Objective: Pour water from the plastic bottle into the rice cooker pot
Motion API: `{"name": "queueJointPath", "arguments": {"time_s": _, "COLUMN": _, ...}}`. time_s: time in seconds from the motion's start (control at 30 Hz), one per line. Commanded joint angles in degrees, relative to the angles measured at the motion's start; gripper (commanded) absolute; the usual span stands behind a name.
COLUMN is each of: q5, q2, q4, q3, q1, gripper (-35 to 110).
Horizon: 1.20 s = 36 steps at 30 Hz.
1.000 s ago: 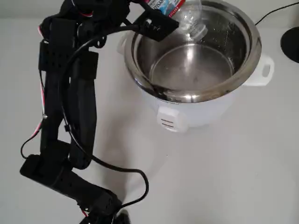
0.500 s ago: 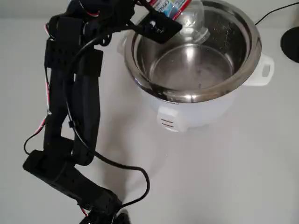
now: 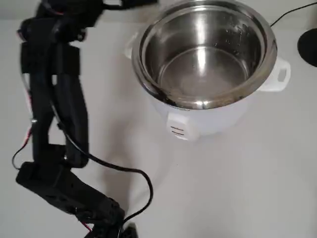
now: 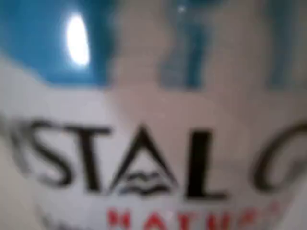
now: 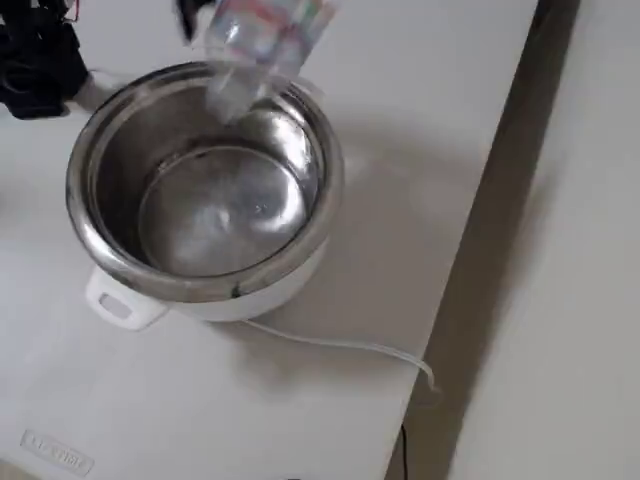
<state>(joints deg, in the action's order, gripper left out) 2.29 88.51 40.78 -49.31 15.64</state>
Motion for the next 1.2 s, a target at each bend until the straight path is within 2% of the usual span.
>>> {"name": "queueJointPath", "arguments": {"time_s": 0.0, "q5": 13.54, "q2": 1.49, "q4": 0.26, "q3": 4.22, "q1": 6.50, "gripper": 8}}
{"name": "queueJointPath", "arguments": {"time_s": 0.43, "q5": 42.28, "q2": -2.20, "q4": 1.41, "q3": 3.16, "q1": 9.14, "gripper": 9}}
{"name": "queueJointPath", "arguments": {"time_s": 0.63, "q5": 53.09, "q2": -5.45, "q4": -2.64, "q3": 1.67, "q1": 7.38, "gripper": 9}}
{"name": "queueJointPath", "arguments": {"time_s": 0.87, "q5": 62.93, "q2": 4.04, "q4": -25.49, "q3": -25.84, "q1": 7.38, "gripper": 10}}
{"name": "queueJointPath", "arguments": {"time_s": 0.97, "q5": 69.26, "q2": 9.84, "q4": -45.44, "q3": -47.37, "q1": 9.40, "gripper": 10}}
{"name": "queueJointPath", "arguments": {"time_s": 1.17, "q5": 71.19, "q2": 7.73, "q4": -69.52, "q3": -68.99, "q1": 12.83, "gripper": 11}}
